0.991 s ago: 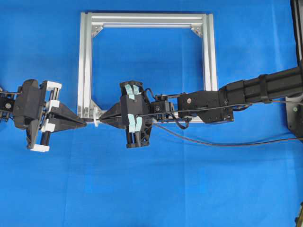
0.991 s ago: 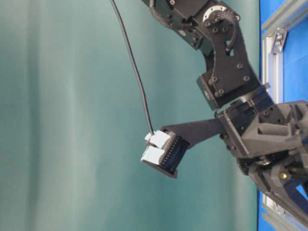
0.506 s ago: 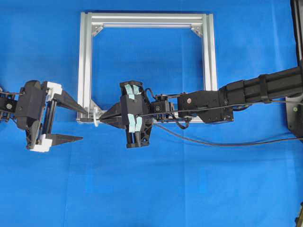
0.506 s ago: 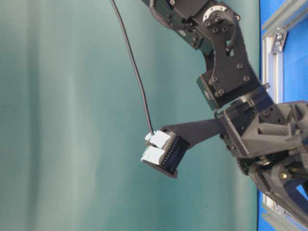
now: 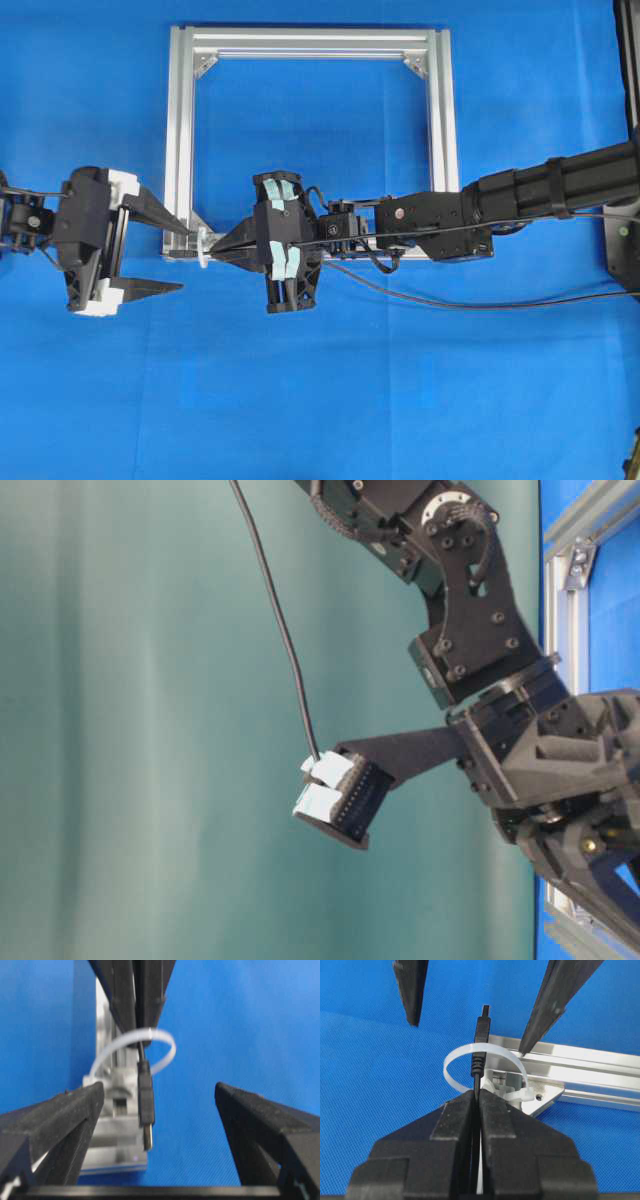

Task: Insert the wire through the string loop located on the left side.
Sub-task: 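Close the left gripper on the USB plug beyond the loop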

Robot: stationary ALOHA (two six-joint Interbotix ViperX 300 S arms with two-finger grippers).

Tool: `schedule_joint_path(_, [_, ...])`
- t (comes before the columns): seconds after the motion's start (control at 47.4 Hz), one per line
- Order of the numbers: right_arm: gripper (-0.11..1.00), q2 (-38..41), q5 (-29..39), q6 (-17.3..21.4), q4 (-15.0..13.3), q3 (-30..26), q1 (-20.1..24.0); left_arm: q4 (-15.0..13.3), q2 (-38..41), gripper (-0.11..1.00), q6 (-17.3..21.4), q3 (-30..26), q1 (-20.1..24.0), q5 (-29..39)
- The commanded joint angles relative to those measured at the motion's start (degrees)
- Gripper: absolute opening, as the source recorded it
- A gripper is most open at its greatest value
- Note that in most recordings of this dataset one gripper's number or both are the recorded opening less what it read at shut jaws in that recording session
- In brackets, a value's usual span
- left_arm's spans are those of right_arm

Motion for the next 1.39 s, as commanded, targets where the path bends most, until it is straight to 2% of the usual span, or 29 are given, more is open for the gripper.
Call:
schedule_joint_path(0.0, [0.00, -1.14, -0.44, 0.00, -0.09, -1.05, -0.18, 0.18, 1.14, 0.87, 0.00, -1.05, 0.18, -0.18])
schedule_joint_path(0.148, [0.00, -1.14, -0.35, 0.00, 0.00, -1.05, -0.18, 0.18, 3.16, 0.87, 0.00, -1.76, 0.18, -0.18])
schedule_joint_path(1.096, [0.00, -1.14, -0.18, 0.00, 0.00, -1.05, -0.18, 0.18, 2.99, 0.85, 0.00, -1.85, 0.18, -0.18])
schedule_joint_path(1.159, [0.00, -1.14, -0.09, 0.00, 0.00, -0.97, -0.18, 0.18, 2.99, 0.80, 0.00, -2.20, 0.18, -0.18])
schedule_joint_path(1.202, [0.00, -1.14, -0.09, 0.00, 0.00, -0.97, -0.26, 0.18, 2.81, 0.72, 0.00, -2.55, 0.18, -0.18])
schedule_joint_path(1.37, [0.00, -1.14, -0.09, 0.00, 0.00, -0.88, -0.26, 0.26, 2.90, 0.23, 0.26, -4.13, 0.00, -0.18])
